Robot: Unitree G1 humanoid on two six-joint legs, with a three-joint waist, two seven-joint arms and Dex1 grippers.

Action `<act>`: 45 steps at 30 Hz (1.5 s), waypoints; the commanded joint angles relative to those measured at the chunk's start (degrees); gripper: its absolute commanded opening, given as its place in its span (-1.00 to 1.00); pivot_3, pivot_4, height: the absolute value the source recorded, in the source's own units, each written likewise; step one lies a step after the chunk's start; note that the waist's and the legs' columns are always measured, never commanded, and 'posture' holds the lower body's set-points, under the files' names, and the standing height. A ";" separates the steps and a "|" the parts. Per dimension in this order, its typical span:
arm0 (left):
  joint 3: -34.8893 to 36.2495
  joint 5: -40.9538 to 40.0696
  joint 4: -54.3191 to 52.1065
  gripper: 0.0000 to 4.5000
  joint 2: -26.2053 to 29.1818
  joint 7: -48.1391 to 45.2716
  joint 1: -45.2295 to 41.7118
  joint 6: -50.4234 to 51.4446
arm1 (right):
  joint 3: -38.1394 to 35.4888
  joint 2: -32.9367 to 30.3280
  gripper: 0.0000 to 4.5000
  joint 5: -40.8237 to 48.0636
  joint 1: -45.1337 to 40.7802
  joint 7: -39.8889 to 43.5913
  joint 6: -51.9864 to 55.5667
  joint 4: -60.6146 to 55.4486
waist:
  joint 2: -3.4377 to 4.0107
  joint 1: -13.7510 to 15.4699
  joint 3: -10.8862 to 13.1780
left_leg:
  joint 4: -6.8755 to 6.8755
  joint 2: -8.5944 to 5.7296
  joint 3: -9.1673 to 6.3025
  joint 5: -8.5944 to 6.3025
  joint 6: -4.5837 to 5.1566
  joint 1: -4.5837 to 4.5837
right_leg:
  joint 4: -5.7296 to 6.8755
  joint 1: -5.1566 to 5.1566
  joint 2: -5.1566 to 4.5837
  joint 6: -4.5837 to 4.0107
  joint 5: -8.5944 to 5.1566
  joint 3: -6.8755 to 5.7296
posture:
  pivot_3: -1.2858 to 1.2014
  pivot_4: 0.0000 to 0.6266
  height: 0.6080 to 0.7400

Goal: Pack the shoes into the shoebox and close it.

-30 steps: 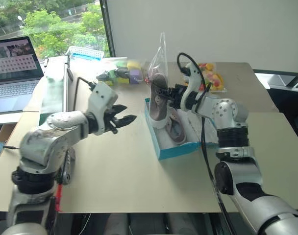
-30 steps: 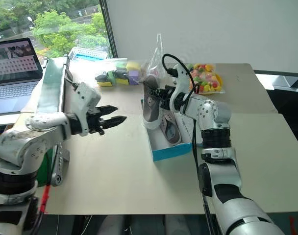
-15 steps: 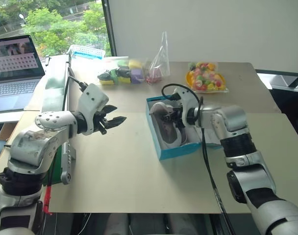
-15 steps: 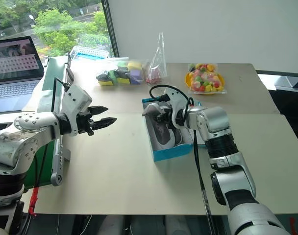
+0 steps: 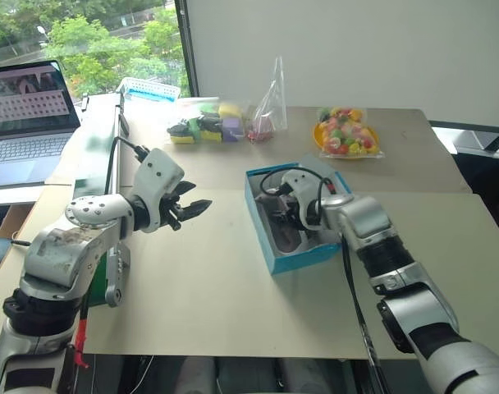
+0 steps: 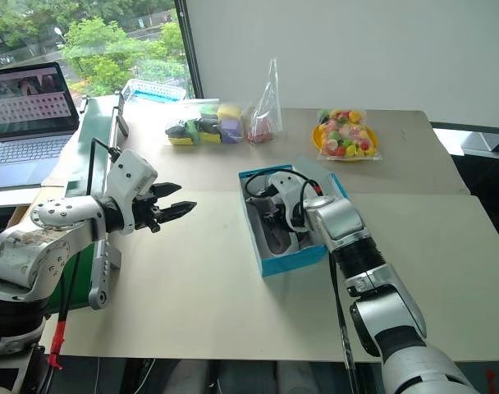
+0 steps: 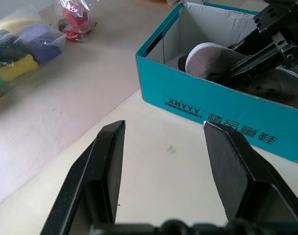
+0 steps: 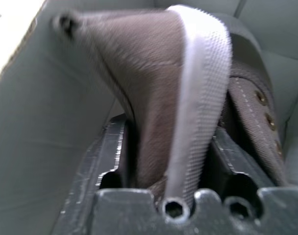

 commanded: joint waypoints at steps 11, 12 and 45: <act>0.16 0.20 -2.75 0.21 0.30 0.43 -0.77 -0.16 | 4.09 -3.64 0.98 -7.77 -6.09 10.00 0.94 -6.93 | -0.01 -0.11 0.00 | 0.00 0.01 -0.02 0.00 0.00 -0.06 | 0.04 -0.08 0.01 0.00 0.00 0.00 | 0.03 -0.52 1.00; -0.13 0.32 -2.41 0.21 0.58 -0.02 -0.93 -0.45 | 2.66 -4.16 0.98 -7.04 -6.95 10.51 2.37 -8.45 | -0.01 -0.12 0.00 | 0.01 0.01 -0.02 0.00 0.00 -0.10 | 0.04 -0.12 0.00 0.00 0.00 0.00 | 0.03 -0.52 1.00; -17.93 9.53 22.15 0.21 -1.15 -30.84 -21.09 -20.80 | -41.99 -19.04 -0.96 20.90 37.65 13.29 38.09 -59.77 | 0.02 0.91 0.05 | 0.55 0.00 -0.03 -0.10 0.18 -0.17 | 0.13 0.10 0.09 0.06 -0.02 0.01 | 0.03 -0.52 1.00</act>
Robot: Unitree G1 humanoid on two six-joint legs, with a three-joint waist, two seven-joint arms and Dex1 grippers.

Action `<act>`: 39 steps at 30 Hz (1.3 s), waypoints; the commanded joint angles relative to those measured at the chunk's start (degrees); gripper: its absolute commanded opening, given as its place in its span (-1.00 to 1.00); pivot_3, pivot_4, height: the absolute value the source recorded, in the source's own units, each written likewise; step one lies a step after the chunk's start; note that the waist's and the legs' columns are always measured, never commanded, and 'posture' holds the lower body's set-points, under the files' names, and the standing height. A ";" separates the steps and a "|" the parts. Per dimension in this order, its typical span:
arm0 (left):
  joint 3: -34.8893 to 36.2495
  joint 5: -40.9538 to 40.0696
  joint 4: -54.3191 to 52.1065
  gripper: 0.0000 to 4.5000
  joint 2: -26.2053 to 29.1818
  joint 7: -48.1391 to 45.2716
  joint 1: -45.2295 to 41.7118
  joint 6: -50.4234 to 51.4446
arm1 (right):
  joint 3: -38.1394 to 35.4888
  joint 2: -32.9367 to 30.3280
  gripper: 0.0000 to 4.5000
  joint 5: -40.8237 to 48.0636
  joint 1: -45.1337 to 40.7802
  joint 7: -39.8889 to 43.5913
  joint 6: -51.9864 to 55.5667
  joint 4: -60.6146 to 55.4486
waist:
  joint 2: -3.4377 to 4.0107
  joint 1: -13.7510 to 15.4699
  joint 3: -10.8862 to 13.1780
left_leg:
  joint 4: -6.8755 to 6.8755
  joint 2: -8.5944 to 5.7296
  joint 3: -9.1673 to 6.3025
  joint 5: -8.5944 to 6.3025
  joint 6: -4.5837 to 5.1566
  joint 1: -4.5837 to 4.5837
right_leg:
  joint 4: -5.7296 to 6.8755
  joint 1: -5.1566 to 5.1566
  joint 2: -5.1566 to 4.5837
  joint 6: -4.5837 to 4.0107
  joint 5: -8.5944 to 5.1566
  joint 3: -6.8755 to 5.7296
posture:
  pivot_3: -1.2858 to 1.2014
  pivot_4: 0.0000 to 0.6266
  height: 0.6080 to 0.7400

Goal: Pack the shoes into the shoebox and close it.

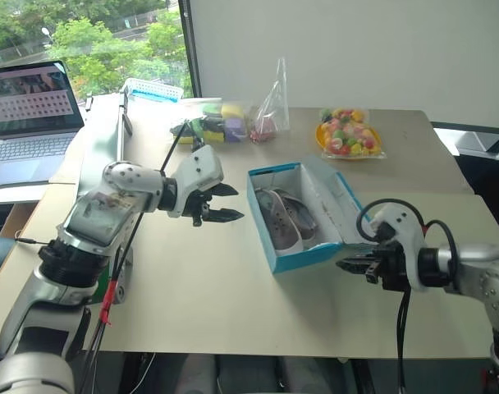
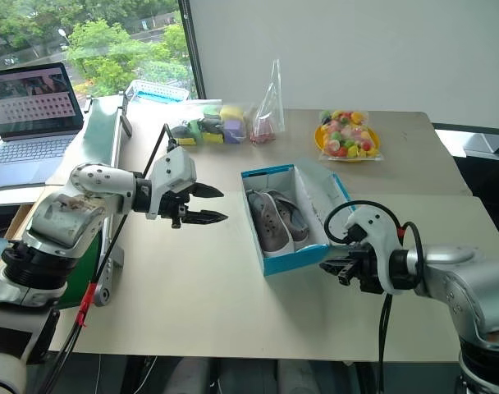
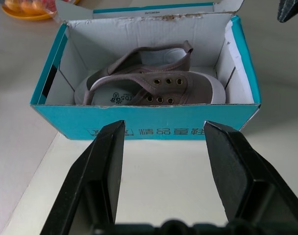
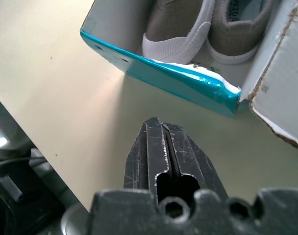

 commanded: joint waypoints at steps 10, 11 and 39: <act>-0.53 5.23 7.03 0.21 -1.49 -6.27 -6.50 -6.16 | -7.00 28.12 -0.96 -8.13 18.05 -15.11 -39.52 26.13 | -0.07 -0.14 -0.08 | 0.09 0.01 0.03 -0.02 0.03 0.00 | 0.09 -0.01 0.02 0.03 -0.02 0.07 | 0.03 -0.52 1.00; -0.21 5.32 6.96 0.21 -1.14 -6.44 -6.59 -5.98 | -7.41 29.90 -0.96 -7.64 18.29 -15.08 -42.28 27.98 | -0.06 -0.52 -0.09 | 0.08 0.01 0.03 -0.02 0.03 0.01 | 0.13 -0.02 0.02 0.02 -0.03 0.06 | 0.03 -0.52 1.00; 3.71 5.35 1.83 0.21 0.61 -3.75 -4.98 0.42 | -23.02 36.25 -0.96 18.76 -3.16 -9.08 -60.27 62.59 | -0.42 -2.35 -0.26 | 0.00 0.11 0.05 -0.02 0.02 0.95 | 0.02 0.91 0.10 0.07 -0.02 0.12 | 0.03 -0.52 1.00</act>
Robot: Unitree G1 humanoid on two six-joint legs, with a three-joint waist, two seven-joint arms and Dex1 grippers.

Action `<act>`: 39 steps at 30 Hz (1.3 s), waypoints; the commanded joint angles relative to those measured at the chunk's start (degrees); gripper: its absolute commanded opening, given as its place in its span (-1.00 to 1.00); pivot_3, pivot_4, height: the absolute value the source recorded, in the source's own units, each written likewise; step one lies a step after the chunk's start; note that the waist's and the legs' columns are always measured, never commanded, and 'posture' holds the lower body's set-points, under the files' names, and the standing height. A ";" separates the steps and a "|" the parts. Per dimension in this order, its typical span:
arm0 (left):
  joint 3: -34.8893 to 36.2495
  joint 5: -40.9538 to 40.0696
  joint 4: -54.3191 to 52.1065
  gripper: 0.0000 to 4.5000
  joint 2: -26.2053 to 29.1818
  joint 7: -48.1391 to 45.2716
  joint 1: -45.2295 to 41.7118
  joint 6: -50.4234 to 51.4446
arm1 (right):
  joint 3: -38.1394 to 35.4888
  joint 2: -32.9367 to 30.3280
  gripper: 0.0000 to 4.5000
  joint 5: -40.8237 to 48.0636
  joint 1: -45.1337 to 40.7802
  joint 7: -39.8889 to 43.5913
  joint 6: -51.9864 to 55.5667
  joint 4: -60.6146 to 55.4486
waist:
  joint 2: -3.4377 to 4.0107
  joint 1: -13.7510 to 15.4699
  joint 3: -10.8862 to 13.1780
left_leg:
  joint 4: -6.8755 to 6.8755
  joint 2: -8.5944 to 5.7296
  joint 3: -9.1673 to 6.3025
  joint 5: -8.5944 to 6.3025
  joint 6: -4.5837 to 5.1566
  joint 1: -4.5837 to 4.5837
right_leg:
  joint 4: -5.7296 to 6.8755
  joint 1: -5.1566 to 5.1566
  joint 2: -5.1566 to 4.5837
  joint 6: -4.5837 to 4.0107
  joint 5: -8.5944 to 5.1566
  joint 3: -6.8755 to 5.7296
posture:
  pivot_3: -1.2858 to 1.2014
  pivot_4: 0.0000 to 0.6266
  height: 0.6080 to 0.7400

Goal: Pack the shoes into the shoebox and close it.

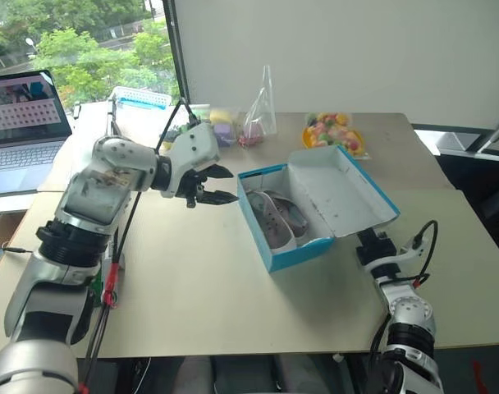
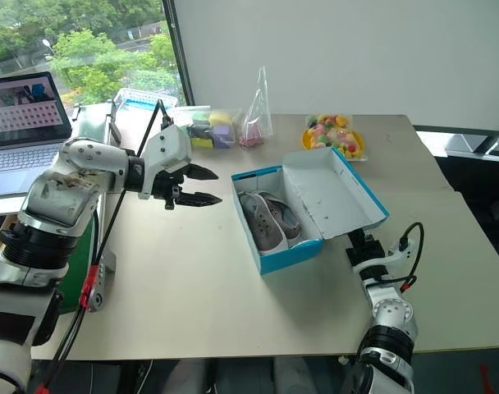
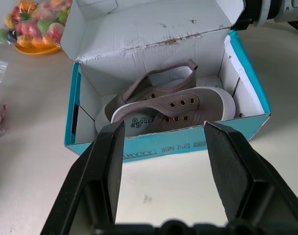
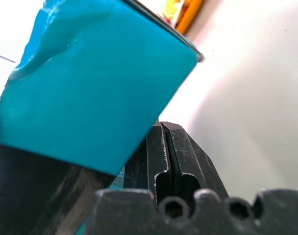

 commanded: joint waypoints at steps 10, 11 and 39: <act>3.96 -0.70 -4.98 0.21 1.98 2.72 2.91 2.86 | 4.35 -5.97 -0.96 11.06 -4.90 0.90 10.87 -14.61 | 0.98 -0.09 0.60 | -0.19 -0.04 0.06 0.00 0.00 -0.17 | -0.02 -0.25 -0.02 -0.02 0.00 0.08 | 0.03 -0.52 1.00; 4.04 -0.68 -5.11 0.21 1.93 2.96 3.08 2.96 | 4.80 -6.37 -0.96 11.41 -5.94 0.42 11.42 -14.98 | 0.99 -0.09 0.61 | -0.22 -0.04 0.05 0.00 0.00 -0.16 | -0.02 -0.25 -0.01 -0.02 -0.01 0.08 | 0.03 -0.52 1.00; 8.53 -3.42 -14.00 0.21 2.55 11.29 9.48 9.49 | 50.62 -13.99 -0.96 -18.31 -19.39 9.93 16.23 -10.87 | 0.78 -0.01 0.48 | -0.06 -0.08 -0.04 0.01 0.01 -0.94 | 0.12 -0.98 -0.04 -0.03 -0.01 0.01 | 0.03 -0.52 1.00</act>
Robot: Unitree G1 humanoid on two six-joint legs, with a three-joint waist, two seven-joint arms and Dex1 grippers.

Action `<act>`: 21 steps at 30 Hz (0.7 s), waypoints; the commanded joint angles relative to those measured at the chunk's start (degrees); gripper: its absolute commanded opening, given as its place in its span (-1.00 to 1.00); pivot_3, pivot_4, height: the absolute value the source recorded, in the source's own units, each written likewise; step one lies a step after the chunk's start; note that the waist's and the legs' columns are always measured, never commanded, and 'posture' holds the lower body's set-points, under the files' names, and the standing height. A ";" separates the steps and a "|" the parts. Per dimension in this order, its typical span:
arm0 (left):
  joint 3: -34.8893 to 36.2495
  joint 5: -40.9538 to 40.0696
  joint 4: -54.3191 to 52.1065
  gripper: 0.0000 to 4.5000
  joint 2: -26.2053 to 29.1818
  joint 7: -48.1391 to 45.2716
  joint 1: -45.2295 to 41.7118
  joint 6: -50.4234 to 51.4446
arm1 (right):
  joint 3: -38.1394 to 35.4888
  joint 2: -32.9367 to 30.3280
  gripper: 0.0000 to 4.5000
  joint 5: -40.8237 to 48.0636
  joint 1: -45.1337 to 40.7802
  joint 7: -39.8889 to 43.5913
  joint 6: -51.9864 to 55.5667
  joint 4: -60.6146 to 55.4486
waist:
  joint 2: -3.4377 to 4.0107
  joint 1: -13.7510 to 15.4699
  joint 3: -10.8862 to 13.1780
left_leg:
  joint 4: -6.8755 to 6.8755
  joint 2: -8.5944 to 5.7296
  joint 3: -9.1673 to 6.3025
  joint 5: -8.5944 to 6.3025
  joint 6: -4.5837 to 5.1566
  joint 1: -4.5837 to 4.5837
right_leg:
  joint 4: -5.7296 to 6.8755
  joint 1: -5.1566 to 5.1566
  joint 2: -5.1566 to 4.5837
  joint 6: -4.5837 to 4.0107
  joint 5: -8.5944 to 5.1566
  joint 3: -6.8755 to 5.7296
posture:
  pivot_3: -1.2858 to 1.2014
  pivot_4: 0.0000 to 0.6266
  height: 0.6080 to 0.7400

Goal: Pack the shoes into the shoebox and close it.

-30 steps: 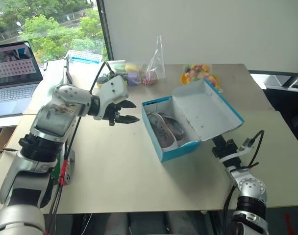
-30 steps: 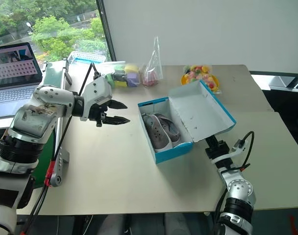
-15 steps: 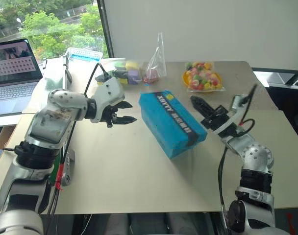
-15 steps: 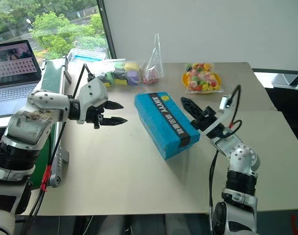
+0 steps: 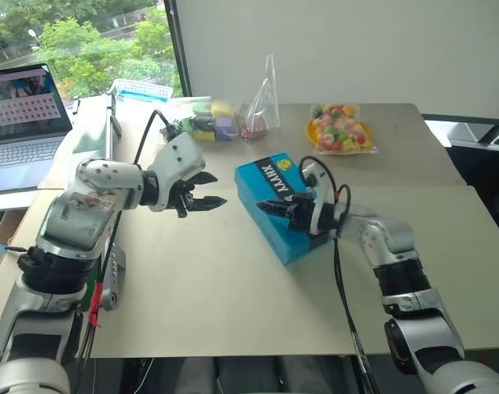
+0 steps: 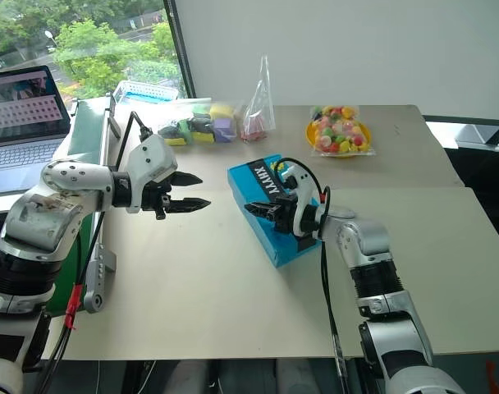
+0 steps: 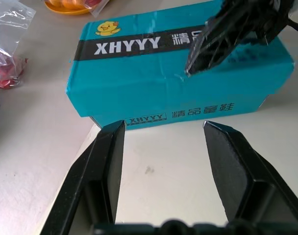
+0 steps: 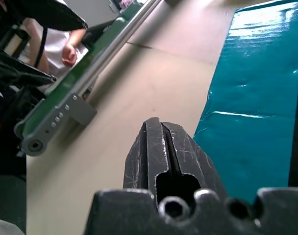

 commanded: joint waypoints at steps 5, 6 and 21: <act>3.36 -1.72 -4.25 0.21 1.05 2.22 2.03 1.61 | 3.95 0.47 -0.96 -6.49 -0.31 1.52 1.85 3.66 | -0.13 -0.01 -0.08 | 0.01 0.02 -0.01 0.00 0.00 0.42 | 0.09 0.36 0.03 0.00 0.00 0.00 | 0.03 -0.52 1.00; 3.42 -1.83 -4.44 0.21 1.08 2.50 2.27 1.74 | 3.82 0.37 -0.96 -6.80 -0.85 1.42 2.55 2.91 | -0.13 -0.01 -0.08 | 0.01 0.02 -0.01 0.00 0.00 0.58 | 0.06 0.54 0.02 0.01 -0.01 -0.01 | 0.03 -0.52 1.00; 5.86 -3.39 -1.82 0.21 -0.49 7.01 7.04 0.71 | -10.02 -16.06 -0.49 8.23 -1.32 7.32 17.00 -26.93 | -0.11 1.37 0.01 | 0.10 -0.01 -0.08 -0.09 0.15 -0.13 | -0.02 -0.09 -0.02 0.00 -0.01 -0.07 | 0.03 -0.52 1.00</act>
